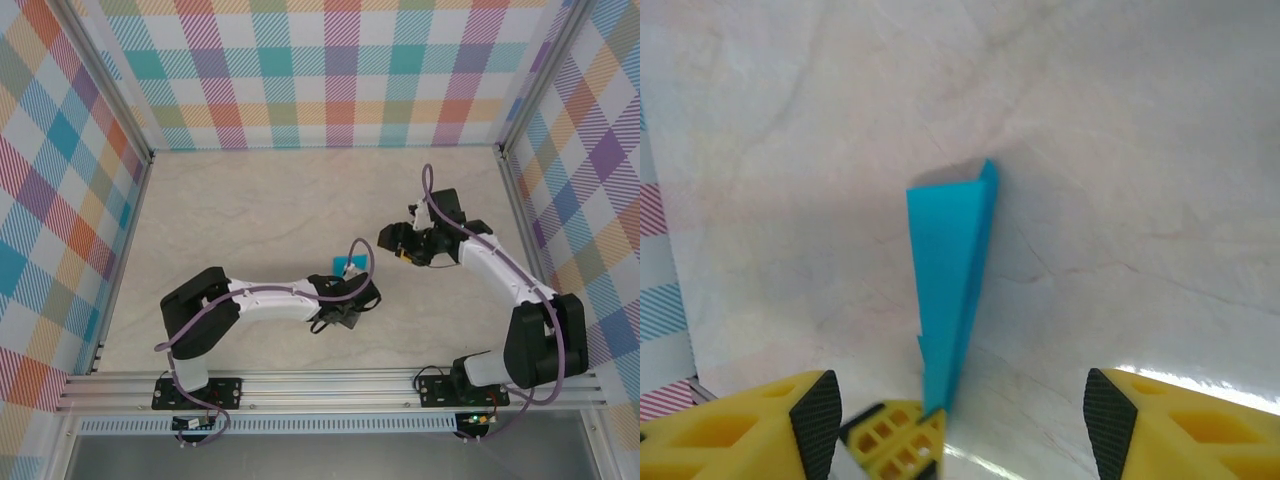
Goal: Fold a paper plane with a square sheet of paper (fold left side to right side)
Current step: Fold the wing for the fifth time at the center of the table.
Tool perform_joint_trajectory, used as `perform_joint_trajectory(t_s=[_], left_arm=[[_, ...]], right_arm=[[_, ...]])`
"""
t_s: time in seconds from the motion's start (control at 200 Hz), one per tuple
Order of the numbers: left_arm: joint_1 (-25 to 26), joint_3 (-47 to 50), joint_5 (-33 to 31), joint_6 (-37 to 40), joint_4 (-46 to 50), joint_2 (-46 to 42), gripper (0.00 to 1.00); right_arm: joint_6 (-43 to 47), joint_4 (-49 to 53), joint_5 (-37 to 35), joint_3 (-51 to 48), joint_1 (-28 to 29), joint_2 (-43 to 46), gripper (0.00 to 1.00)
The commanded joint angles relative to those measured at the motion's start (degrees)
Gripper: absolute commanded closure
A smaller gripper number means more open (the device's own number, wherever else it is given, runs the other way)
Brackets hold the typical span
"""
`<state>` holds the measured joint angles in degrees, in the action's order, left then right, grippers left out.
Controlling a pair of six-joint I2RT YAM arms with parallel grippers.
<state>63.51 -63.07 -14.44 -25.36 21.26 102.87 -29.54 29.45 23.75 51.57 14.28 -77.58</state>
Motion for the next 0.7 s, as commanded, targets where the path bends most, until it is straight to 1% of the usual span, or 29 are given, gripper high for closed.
perform_joint_trajectory(t_s=[0.0, 0.14, 0.225, 0.445, 0.695], left_arm=[[-2.5, 3.7, 6.1, -3.3, -8.3, -5.2, 0.95], [-5.5, 8.6, 12.0, -6.7, -16.5, -7.6, 0.95], [-6.8, 11.4, 14.8, -9.1, -21.2, -7.9, 0.96], [-8.7, 15.6, 18.9, -13.9, -29.7, -7.4, 0.97], [-10.8, 19.6, 21.8, -18.1, -37.0, -7.3, 0.98]], right_arm=[[0.6, -1.0, 0.6, -4.6, -0.3, 2.1, 0.32], [-2.6, -9.1, 5.3, -10.5, -0.2, 3.9, 0.32], [-3.9, -12.5, 6.9, -12.3, 0.3, 3.6, 0.32], [-6.5, -18.5, 6.4, -13.8, 3.6, -0.1, 0.32], [-10.5, -25.8, 4.6, -14.1, 7.0, -4.4, 0.32]])
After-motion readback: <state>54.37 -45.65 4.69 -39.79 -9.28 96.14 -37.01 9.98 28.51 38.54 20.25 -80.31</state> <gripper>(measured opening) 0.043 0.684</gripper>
